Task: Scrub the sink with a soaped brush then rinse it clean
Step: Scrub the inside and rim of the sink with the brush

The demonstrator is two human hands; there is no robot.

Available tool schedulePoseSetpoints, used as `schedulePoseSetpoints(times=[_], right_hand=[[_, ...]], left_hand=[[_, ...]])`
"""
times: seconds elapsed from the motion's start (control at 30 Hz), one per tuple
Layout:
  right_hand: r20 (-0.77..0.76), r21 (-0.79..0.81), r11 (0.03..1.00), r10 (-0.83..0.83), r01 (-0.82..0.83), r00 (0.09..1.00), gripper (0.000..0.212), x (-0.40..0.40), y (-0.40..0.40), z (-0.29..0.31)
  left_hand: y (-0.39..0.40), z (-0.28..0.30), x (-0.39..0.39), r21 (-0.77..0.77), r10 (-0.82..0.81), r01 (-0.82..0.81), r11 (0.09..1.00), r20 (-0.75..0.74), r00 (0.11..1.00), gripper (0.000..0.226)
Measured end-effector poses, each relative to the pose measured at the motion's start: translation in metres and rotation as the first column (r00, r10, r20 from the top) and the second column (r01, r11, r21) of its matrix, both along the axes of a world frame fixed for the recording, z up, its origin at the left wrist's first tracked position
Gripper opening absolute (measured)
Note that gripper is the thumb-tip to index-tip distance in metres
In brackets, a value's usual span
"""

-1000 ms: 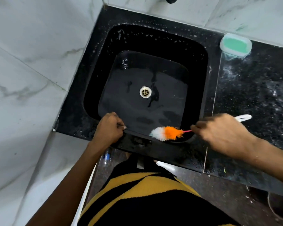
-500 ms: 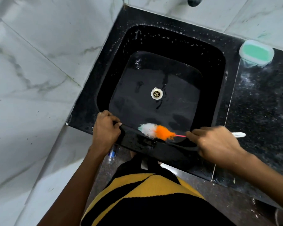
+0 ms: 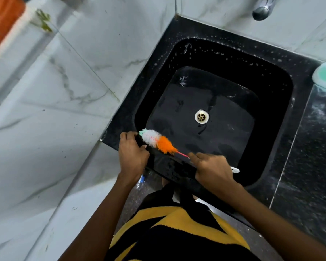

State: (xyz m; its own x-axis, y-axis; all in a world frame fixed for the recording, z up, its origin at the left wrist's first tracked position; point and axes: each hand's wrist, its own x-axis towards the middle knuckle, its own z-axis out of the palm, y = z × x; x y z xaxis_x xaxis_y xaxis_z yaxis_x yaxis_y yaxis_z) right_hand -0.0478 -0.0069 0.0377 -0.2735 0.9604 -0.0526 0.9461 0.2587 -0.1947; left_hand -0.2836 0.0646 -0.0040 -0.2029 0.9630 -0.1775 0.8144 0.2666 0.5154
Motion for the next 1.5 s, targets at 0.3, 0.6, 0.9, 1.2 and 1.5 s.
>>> schedulePoseSetpoints(times=[0.3, 0.6, 0.9, 1.2, 1.5], right_hand=[[-0.045, 0.026, 0.999, -0.033, 0.034, 0.998, 0.038, 0.001, 0.019, -0.023], [-0.189, 0.096, 0.991, -0.071, 0.09, 0.979, 0.027, -0.007, 0.018, -0.043], [-0.169, -0.139, 0.925, -0.373, 0.353, 0.912, 0.013, -0.023, 0.104, -0.053], [-0.035, -0.185, 0.981, -0.067, 0.06, 0.997, 0.023, -0.017, 0.086, -0.054], [-0.163, -0.196, 0.911, -0.395, 0.363, 0.904, 0.024, -0.024, 0.142, -0.044]], left_hand=[[0.0, -0.002, 0.002, -0.029, 0.044, -0.044, 0.999, 0.007, 0.999, 0.05], [0.005, -0.002, -0.005, -0.012, 0.028, -0.028, 1.0, 0.0, 1.0, 0.044], [0.006, -0.001, -0.006, -0.03, 0.016, -0.016, 0.999, 0.008, 1.0, 0.053], [0.009, 0.001, -0.006, -0.051, -0.02, 0.02, 0.999, 0.0, 1.0, 0.059], [0.012, 0.002, -0.008, -0.035, -0.051, 0.052, 0.998, 0.027, 0.998, 0.059]])
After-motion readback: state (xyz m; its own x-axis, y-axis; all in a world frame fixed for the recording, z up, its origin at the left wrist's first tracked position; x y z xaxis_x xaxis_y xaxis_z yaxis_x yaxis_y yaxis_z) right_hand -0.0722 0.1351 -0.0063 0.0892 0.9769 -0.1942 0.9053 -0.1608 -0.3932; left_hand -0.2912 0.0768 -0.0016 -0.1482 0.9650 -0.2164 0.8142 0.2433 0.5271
